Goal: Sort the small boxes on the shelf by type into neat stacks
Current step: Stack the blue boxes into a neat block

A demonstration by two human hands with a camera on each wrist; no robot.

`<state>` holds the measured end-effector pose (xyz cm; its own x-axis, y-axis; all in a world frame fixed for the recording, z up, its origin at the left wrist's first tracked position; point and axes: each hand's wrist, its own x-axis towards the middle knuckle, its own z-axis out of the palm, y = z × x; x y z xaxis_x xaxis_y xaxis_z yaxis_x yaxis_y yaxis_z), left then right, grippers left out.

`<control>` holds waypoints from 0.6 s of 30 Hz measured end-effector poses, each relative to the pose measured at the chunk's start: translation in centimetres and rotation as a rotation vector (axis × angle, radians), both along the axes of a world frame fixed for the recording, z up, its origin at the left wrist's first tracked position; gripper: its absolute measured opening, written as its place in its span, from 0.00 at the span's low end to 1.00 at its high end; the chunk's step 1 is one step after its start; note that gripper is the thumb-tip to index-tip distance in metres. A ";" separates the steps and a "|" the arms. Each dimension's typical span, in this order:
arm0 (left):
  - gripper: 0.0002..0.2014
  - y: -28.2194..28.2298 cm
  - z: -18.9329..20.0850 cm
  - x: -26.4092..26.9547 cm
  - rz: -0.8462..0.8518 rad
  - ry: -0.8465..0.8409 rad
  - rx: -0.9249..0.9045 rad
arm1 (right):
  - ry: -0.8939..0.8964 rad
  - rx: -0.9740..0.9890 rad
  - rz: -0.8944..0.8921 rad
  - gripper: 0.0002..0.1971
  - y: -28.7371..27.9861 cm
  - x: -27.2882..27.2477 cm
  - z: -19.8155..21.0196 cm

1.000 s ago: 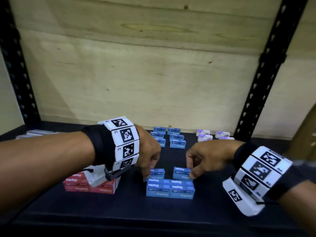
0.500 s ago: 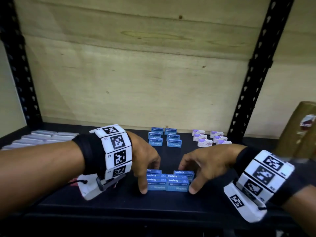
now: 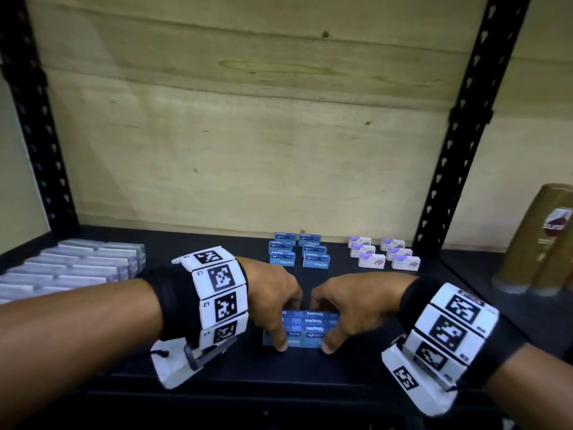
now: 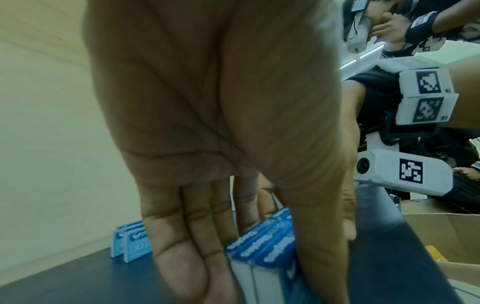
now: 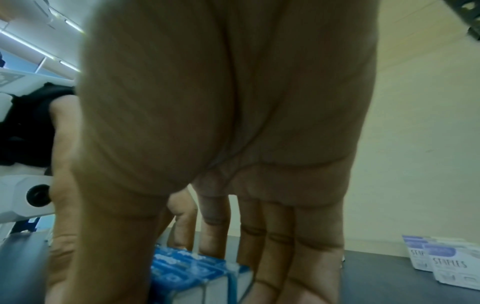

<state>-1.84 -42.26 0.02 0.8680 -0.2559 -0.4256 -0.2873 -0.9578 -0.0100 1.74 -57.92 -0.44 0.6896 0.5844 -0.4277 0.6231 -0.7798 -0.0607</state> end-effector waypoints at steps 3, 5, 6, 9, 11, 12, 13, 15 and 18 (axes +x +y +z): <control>0.30 0.1 0.0 0.3 0.007 0.022 -0.002 | 0.005 -0.002 0.006 0.25 0.0 0.1 0.2; 0.33 0.4 0.3 0.6 0.014 0.079 -0.015 | 0.036 0.000 0.003 0.27 -0.2 0.2 0.6; 0.35 0.6 0.6 0.8 0.014 0.097 -0.022 | 0.061 0.012 -0.001 0.27 -0.4 0.4 0.9; 0.39 1.4 2.0 1.6 0.019 0.094 -0.032 | 0.097 0.069 -0.030 0.27 -1.0 1.7 1.9; 0.38 2.1 3.0 2.5 0.043 0.064 -0.044 | 0.072 0.104 -0.066 0.25 -1.2 3.2 2.3; 0.37 2.4 3.4 3.1 0.058 0.038 -0.056 | 0.037 0.122 -0.083 0.23 -1.3 4.2 2.4; 0.35 2.7 3.7 3.8 0.073 0.003 -0.065 | -0.006 0.141 -0.095 0.22 -1.3 5.1 2.4; 0.30 3.3 3.9 5.3 0.088 -0.090 -0.059 | -0.083 0.176 -0.117 0.20 -1.2 7.0 2.4; 0.25 3.9 3.9 7.7 0.090 -0.192 -0.024 | -0.172 0.189 -0.149 0.20 -0.7 9.4 2.1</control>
